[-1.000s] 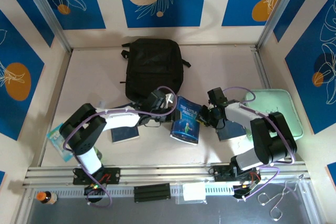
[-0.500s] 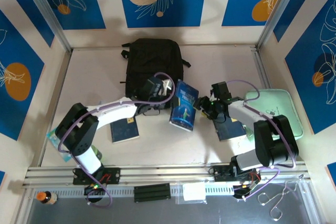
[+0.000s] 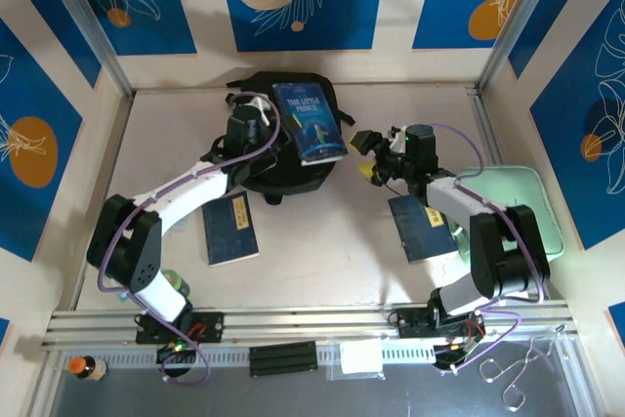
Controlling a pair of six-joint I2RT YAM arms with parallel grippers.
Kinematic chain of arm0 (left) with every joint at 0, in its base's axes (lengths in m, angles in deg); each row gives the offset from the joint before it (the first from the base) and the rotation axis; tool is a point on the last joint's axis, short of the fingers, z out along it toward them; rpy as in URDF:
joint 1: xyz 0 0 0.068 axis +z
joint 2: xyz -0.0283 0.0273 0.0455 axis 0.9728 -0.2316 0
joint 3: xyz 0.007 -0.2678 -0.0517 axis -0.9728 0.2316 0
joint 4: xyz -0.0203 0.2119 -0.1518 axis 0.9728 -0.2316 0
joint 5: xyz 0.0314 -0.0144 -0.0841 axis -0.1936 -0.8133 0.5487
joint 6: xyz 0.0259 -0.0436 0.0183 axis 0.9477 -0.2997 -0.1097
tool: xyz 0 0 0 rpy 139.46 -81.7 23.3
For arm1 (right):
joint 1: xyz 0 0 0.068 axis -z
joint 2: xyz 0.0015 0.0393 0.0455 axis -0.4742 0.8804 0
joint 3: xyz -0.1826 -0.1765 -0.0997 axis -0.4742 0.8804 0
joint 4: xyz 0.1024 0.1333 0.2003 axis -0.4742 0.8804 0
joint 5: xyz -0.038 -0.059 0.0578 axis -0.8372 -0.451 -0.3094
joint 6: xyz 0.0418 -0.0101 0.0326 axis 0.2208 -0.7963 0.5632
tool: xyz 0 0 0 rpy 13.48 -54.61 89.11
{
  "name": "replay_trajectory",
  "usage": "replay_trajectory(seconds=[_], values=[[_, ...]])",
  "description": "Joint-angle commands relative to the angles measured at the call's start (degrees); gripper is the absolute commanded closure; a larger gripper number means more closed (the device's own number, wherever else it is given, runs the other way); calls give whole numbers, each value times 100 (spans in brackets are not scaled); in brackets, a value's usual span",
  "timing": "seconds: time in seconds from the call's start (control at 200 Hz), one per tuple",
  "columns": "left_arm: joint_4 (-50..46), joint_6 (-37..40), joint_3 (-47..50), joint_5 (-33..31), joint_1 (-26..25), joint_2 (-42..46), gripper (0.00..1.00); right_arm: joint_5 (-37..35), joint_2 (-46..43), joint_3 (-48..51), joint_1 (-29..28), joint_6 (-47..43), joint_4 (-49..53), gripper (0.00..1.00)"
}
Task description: Pack books, pencil case, and school supplies into a backpack
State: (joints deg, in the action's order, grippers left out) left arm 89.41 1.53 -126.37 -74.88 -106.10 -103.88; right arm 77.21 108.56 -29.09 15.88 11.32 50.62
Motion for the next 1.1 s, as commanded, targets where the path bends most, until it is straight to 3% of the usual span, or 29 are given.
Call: replay_trajectory(seconds=[0.0,0.225,0.48,0.515,0.595,0.725,0.89,1.095], values=[[1390,-959,18,-458,32,-110,100,484,265,-221,-204,1007,-1192,6],[2097,-1764,285,-580,23,-363,100,226,580,-321,-495,1739,-1898,4],[2447,-2028,523,-660,14,-358,100,173,921,-652,-703,2030,-2195,6],[2534,-2061,551,-682,6,-356,100,145,971,-703,-731,2071,-2190,10],[2850,-2127,556,-645,-12,-394,100,-201,985,-676,-808,2187,-2138,31],[2804,-2295,525,-491,-4,-391,100,-763,950,-707,-957,2105,-2098,31],[2880,-2464,594,-466,5,-460,100,-903,1045,-828,-1077,2104,-2236,32],[2843,-2354,609,-359,23,-479,100,-960,1174,-871,-1069,2057,-2415,54]])
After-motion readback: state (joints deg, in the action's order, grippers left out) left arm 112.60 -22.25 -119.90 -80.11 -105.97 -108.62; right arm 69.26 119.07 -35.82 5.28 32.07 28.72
